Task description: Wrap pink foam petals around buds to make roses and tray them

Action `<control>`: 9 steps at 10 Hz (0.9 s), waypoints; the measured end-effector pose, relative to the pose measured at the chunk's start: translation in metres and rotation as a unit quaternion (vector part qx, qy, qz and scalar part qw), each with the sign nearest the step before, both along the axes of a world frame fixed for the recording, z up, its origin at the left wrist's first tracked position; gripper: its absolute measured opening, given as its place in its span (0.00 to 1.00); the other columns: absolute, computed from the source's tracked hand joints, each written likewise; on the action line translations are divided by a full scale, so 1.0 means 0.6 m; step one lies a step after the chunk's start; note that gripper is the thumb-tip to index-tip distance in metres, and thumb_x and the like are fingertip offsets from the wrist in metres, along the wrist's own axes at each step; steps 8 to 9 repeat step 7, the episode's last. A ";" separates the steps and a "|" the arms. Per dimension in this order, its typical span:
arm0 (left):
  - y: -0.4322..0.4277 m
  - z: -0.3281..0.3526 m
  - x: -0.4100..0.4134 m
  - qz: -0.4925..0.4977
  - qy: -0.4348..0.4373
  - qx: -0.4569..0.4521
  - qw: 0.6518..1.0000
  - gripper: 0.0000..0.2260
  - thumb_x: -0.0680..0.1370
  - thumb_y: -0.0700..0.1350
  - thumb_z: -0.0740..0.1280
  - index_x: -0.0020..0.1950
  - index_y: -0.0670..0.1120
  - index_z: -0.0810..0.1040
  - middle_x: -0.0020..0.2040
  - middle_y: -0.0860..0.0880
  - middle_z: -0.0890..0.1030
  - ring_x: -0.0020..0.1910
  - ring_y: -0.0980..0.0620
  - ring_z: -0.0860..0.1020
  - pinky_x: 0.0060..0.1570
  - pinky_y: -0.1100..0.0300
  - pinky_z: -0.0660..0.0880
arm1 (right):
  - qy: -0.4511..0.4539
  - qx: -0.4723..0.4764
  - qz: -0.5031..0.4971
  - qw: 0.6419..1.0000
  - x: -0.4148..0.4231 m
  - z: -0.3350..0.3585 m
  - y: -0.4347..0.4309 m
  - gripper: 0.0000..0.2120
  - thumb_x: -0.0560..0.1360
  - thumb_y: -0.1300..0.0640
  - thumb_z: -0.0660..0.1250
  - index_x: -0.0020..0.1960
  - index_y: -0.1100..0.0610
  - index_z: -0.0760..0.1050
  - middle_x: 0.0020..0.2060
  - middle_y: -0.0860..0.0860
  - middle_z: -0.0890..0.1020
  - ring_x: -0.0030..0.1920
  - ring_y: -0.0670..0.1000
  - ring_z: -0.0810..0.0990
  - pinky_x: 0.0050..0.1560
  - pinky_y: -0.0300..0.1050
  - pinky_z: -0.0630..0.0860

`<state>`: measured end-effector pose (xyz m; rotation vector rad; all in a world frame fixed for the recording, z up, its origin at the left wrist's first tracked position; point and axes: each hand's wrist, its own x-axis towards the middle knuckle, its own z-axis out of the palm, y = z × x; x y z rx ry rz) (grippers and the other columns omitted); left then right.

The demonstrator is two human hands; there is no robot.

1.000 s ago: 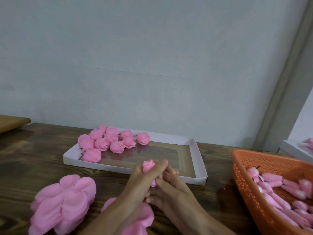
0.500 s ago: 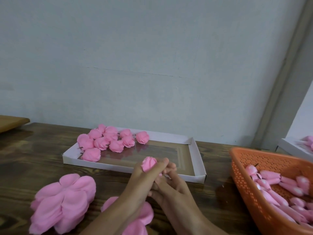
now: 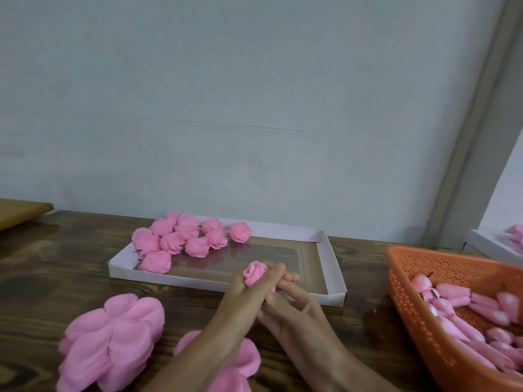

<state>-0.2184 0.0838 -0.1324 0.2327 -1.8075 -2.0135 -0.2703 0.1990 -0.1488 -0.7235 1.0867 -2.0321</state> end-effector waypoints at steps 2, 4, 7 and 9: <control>-0.008 0.020 0.000 0.055 0.092 0.055 0.993 0.28 0.68 0.67 0.76 0.67 0.66 0.78 0.64 0.63 0.83 0.65 0.60 0.80 0.64 0.57 0.76 | 0.159 0.063 -0.116 0.978 -0.062 0.053 -0.025 0.13 0.80 0.58 0.74 0.63 0.61 0.82 0.57 0.59 0.87 0.60 0.59 0.86 0.59 0.45 0.83; -0.048 0.005 -0.002 0.341 0.092 0.052 0.934 0.07 0.83 0.47 0.68 0.56 0.60 0.76 0.55 0.59 0.80 0.56 0.56 0.80 0.51 0.59 0.73 | 0.263 0.365 -0.261 0.854 -0.162 0.068 -0.155 0.08 0.72 0.57 0.78 0.44 0.59 0.80 0.44 0.55 0.86 0.48 0.54 0.84 0.50 0.48 0.81; -0.120 0.135 0.079 0.342 0.302 0.156 0.876 0.10 0.81 0.36 0.63 0.55 0.50 0.78 0.40 0.50 0.81 0.38 0.50 0.79 0.36 0.60 0.77 | 0.309 0.509 -0.252 0.763 -0.228 0.071 -0.192 0.31 0.77 0.56 0.75 0.72 0.63 0.65 0.65 0.60 0.78 0.65 0.60 0.80 0.63 0.52 0.79; -0.120 0.135 0.079 0.342 0.302 0.156 0.876 0.10 0.81 0.36 0.63 0.55 0.50 0.78 0.40 0.50 0.81 0.38 0.50 0.79 0.36 0.60 0.77 | 0.309 0.509 -0.252 0.763 -0.228 0.071 -0.192 0.31 0.77 0.56 0.75 0.72 0.63 0.65 0.65 0.60 0.78 0.65 0.60 0.80 0.63 0.52 0.79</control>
